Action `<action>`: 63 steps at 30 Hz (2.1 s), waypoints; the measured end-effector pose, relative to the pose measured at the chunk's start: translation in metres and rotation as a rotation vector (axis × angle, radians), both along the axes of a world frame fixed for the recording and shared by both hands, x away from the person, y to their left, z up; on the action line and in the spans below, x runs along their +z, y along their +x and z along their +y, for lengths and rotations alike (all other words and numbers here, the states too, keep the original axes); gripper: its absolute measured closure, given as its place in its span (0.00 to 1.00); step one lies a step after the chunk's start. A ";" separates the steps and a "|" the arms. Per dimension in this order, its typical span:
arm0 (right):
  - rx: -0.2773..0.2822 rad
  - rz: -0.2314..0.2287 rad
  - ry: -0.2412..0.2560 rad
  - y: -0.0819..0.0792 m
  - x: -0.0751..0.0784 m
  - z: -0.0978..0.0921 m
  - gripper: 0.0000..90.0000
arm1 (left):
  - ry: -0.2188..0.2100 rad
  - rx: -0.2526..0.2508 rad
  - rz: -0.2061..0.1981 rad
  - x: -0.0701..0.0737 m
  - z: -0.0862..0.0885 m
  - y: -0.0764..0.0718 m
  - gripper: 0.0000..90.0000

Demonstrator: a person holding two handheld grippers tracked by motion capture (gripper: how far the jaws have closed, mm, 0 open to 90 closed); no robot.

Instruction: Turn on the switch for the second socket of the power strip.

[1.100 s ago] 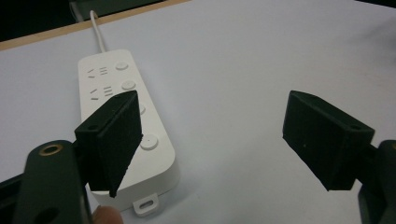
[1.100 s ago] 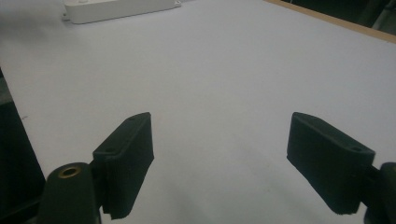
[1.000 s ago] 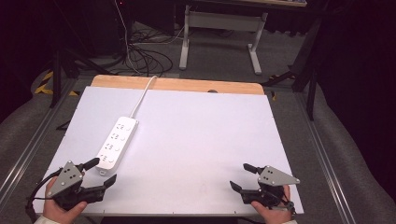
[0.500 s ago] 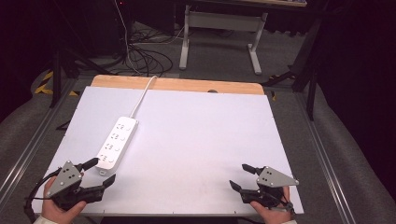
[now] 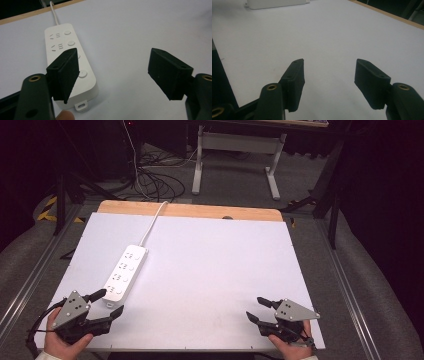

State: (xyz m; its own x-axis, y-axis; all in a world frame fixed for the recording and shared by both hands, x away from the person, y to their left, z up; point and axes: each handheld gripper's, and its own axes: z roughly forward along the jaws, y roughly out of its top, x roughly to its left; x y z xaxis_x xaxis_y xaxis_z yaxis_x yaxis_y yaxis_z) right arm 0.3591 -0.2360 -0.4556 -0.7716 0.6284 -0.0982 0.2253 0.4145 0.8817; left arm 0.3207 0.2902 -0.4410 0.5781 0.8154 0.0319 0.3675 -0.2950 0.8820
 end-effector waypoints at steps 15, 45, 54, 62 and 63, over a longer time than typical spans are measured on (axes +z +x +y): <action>0.024 0.030 0.007 0.002 -0.002 0.001 0.48 | -0.019 0.030 0.038 0.026 -0.002 0.029 0.45; 0.035 0.039 0.003 0.002 -0.003 0.002 0.47 | -0.001 0.014 0.052 0.044 -0.020 0.080 0.47; 0.040 0.046 0.004 0.002 -0.004 0.002 0.47 | -0.002 0.026 0.061 0.044 -0.024 0.103 0.52; 0.046 0.052 0.012 0.003 -0.005 0.001 0.47 | -0.001 0.023 0.046 0.041 -0.025 0.110 0.54; 0.047 0.053 0.013 0.003 -0.005 0.001 0.47 | 0.014 0.017 0.038 0.041 -0.025 0.110 0.54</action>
